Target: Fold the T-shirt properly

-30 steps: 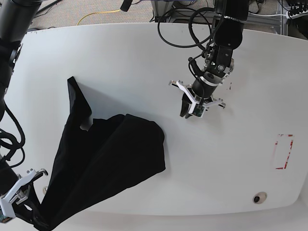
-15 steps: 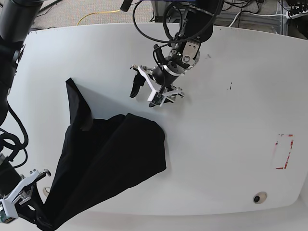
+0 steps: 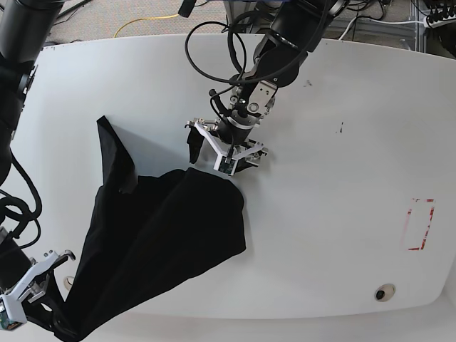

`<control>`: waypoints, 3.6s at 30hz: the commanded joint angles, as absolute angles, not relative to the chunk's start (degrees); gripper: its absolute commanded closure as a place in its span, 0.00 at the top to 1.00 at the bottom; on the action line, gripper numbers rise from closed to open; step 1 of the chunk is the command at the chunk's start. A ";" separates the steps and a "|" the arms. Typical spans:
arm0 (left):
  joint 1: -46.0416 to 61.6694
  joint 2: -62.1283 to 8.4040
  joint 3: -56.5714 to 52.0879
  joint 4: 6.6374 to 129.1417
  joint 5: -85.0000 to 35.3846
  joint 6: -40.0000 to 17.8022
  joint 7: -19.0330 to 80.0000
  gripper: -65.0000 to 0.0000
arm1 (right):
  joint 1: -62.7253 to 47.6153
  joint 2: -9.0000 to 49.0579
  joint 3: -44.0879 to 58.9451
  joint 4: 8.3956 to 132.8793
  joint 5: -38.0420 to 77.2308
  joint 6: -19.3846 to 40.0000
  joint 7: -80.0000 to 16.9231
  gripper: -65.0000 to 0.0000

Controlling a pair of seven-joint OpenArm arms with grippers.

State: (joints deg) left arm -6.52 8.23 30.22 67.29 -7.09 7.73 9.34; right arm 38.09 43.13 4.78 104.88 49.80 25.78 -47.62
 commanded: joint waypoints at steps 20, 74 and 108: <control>-22.20 9.00 41.36 50.68 -20.97 15.52 -4.53 0.78 | 39.87 44.18 5.41 105.45 50.15 25.63 -45.49 0.00; -32.75 -41.63 22.29 93.14 -39.78 15.08 3.21 0.01 | 68.88 35.21 -8.04 83.47 33.45 26.15 -45.67 0.00; -11.56 -27.21 36.88 99.82 -41.89 15.52 9.98 0.62 | 51.65 35.56 1.89 98.77 33.54 29.05 -54.11 0.00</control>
